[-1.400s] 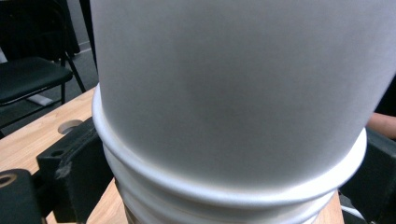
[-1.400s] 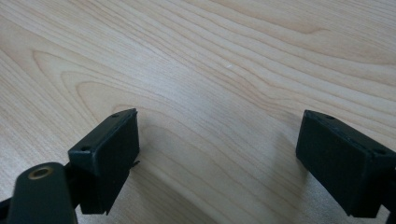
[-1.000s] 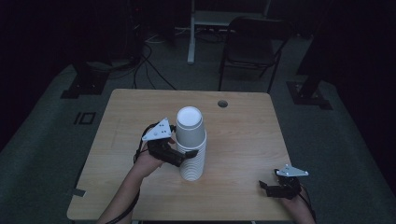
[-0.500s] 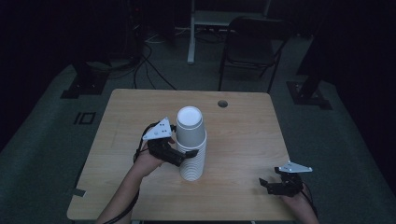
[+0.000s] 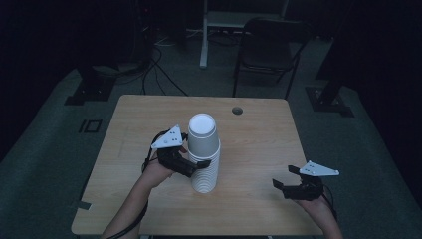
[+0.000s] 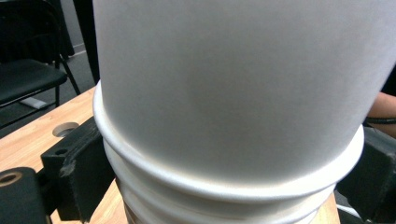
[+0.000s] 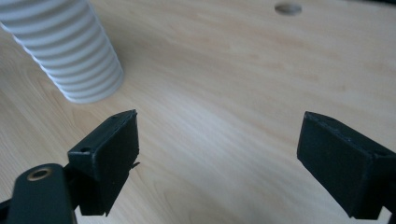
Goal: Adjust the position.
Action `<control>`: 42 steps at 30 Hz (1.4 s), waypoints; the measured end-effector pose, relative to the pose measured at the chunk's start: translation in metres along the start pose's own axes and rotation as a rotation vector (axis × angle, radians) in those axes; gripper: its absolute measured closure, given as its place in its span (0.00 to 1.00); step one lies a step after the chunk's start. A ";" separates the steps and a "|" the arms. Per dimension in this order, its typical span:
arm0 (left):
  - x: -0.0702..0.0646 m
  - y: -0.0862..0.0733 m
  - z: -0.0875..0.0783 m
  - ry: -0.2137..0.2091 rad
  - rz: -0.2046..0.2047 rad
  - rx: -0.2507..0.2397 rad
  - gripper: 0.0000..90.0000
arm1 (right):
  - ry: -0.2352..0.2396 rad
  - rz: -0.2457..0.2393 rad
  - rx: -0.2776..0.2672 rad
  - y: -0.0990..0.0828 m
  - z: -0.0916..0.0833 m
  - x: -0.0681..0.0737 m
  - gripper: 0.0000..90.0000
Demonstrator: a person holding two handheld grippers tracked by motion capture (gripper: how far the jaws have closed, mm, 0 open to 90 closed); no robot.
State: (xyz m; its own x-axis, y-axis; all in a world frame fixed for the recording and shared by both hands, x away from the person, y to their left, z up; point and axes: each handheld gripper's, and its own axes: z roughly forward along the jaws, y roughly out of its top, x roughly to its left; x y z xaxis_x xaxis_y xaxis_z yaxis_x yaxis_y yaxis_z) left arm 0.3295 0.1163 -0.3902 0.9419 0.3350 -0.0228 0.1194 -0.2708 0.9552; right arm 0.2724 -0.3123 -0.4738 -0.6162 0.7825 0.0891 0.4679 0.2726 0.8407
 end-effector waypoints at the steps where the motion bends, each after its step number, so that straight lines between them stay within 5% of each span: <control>1: 0.000 0.000 0.000 0.000 0.000 0.000 0.06 | 0.000 0.000 0.000 0.000 0.000 0.000 0.14; 9: 0.001 0.000 0.000 -0.006 0.005 0.002 0.07 | 0.040 -0.094 -0.047 0.040 0.001 0.020 0.15; 16: 0.000 -0.001 0.000 -0.006 0.004 -0.003 0.07 | 0.146 -0.138 -0.106 0.069 -0.002 0.030 0.16; 26: 0.000 0.000 0.000 -0.006 0.006 0.003 0.07 | 0.239 -0.181 -0.168 0.109 0.000 0.047 0.19; 42: 0.000 0.000 0.000 -0.008 0.005 0.000 0.07 | 0.331 -0.282 -0.216 0.161 0.008 0.081 0.19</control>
State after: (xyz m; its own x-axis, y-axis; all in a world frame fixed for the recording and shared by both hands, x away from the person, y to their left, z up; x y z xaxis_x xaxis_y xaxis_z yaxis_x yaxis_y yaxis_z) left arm 0.3295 0.1168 -0.3904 0.9451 0.3260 -0.0206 0.1147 -0.2722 0.9554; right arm 0.3027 -0.2008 -0.3356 -0.8848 0.4654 -0.0230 0.1326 0.2988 0.9451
